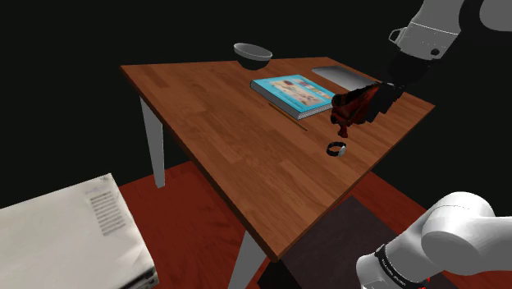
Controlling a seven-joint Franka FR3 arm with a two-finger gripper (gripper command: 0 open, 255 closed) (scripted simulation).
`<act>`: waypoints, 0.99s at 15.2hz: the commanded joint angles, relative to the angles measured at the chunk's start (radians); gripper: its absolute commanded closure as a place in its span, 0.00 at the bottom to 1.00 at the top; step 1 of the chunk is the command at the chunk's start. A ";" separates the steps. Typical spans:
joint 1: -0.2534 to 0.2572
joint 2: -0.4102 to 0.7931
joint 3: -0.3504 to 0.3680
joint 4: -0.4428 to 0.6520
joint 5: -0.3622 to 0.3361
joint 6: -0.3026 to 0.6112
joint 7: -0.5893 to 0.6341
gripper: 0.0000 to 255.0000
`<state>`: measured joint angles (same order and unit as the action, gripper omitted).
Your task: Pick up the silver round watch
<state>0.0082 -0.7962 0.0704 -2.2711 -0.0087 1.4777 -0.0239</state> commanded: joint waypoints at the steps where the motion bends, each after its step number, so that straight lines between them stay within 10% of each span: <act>1: 0.000 0.000 0.000 0.000 0.000 0.000 0.000 0.00; 10: 0.140 0.197 -0.038 0.000 0.253 0.037 -0.143 0.00; 15: 0.140 0.191 -0.034 -0.071 0.255 0.101 -0.156 0.00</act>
<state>0.1472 -0.6059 0.0354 -2.3303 0.2445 1.5658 -0.1774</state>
